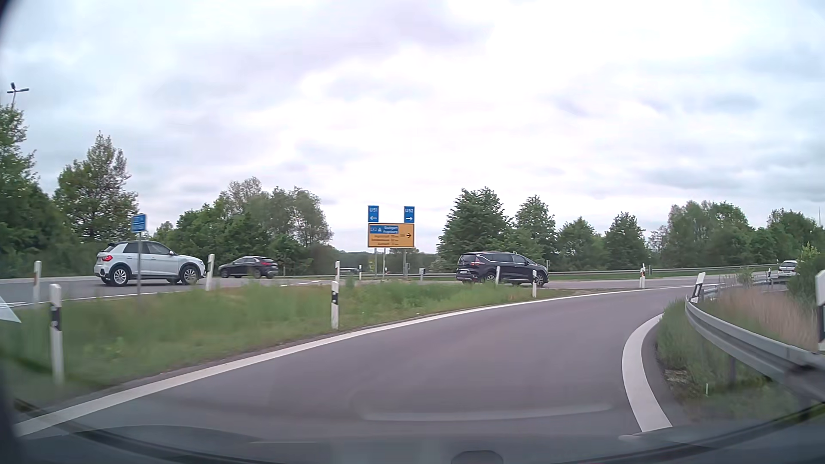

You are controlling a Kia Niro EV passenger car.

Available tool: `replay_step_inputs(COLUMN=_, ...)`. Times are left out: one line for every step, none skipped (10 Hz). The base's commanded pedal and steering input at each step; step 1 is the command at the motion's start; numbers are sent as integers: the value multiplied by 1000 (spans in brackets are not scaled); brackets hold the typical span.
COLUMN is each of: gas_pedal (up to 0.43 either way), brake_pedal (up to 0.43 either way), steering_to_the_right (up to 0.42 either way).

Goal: Follow the waypoints while adhering to traffic rules and regulations

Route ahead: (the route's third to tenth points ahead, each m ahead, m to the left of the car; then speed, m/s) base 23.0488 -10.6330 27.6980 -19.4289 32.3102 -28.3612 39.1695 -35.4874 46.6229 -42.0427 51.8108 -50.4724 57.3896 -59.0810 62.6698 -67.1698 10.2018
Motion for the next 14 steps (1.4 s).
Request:
replay_step_inputs(gas_pedal=110, brake_pedal=0, steering_to_the_right=149)
replay_step_inputs(gas_pedal=110, brake_pedal=0, steering_to_the_right=150)
replay_step_inputs(gas_pedal=110, brake_pedal=0, steering_to_the_right=154)
replay_step_inputs(gas_pedal=110, brake_pedal=0, steering_to_the_right=156)
replay_step_inputs(gas_pedal=110, brake_pedal=0, steering_to_the_right=162)
replay_step_inputs(gas_pedal=110, brake_pedal=0, steering_to_the_right=170)
replay_step_inputs(gas_pedal=110, brake_pedal=0, steering_to_the_right=176)
replay_step_inputs(gas_pedal=110, brake_pedal=0, steering_to_the_right=178)
replay_step_inputs(gas_pedal=110, brake_pedal=0, steering_to_the_right=178)
replay_step_inputs(gas_pedal=110, brake_pedal=0, steering_to_the_right=178)
replay_step_inputs(gas_pedal=110, brake_pedal=0, steering_to_the_right=179)
replay_step_inputs(gas_pedal=110, brake_pedal=0, steering_to_the_right=179)
replay_step_inputs(gas_pedal=98, brake_pedal=0, steering_to_the_right=179)
replay_step_inputs(gas_pedal=98, brake_pedal=0, steering_to_the_right=179)
